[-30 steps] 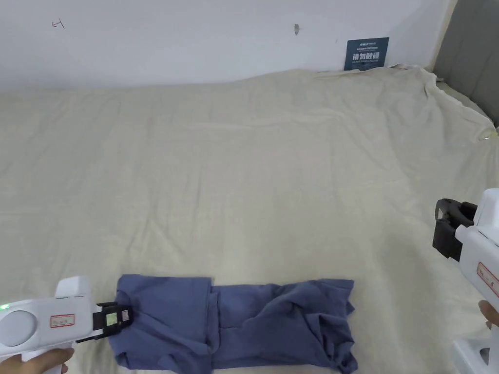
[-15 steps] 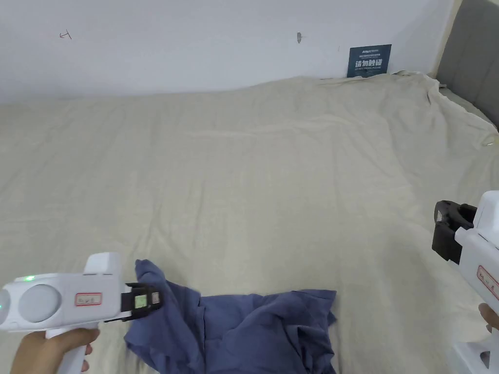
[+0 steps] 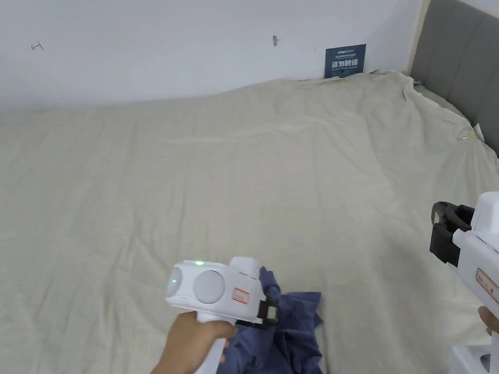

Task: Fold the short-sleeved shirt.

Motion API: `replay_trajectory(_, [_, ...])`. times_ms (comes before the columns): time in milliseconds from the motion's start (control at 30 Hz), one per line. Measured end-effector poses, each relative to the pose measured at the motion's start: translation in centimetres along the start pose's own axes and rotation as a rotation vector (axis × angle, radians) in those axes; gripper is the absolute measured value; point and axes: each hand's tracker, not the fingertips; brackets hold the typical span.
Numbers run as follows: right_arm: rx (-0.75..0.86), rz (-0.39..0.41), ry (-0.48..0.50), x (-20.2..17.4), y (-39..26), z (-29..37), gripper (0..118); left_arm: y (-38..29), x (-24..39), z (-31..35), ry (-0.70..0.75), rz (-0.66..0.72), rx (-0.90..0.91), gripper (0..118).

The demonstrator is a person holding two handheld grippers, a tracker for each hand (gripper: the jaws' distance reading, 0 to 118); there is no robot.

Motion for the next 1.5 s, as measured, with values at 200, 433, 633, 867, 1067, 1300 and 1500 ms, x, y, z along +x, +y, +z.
replay_trajectory(200, [-0.008, -0.010, -0.019, 0.8, -0.4, 0.3, 0, -0.9, 1.8, -5.7, 0.097, -0.022, -0.078, 4])
replay_trajectory(433, [-0.016, -0.007, -0.033, 1.3, -0.6, 0.7, 0, -1.0, 1.6, -6.1, 0.109, 0.025, -0.057, 19])
replay_trajectory(633, [-0.016, -0.008, -0.026, 1.0, -0.5, 0.8, 0, -0.6, 1.7, -1.9, 0.027, 0.092, 0.076, 111])
replay_trajectory(867, [-0.009, -0.001, -0.009, 0.4, -0.2, 0.9, 0, -0.8, -0.6, 4.9, 0.016, 0.088, 0.316, 112])
replay_trajectory(1067, [-0.005, 0.004, 0.004, -0.2, 0.0, 0.8, 0, -2.7, -3.5, 5.2, 0.176, 0.064, 0.377, 96])
replay_trajectory(1300, [-0.013, 0.004, 0.010, -0.4, -0.2, 0.8, 0, -6.7, -4.4, 0.9, 0.246, 0.046, 0.400, 9])
replay_trajectory(1500, [-0.024, 0.003, -0.002, 0.3, -0.7, 1.1, 0, -9.7, -1.4, -3.3, 0.259, 0.008, 0.399, 0])
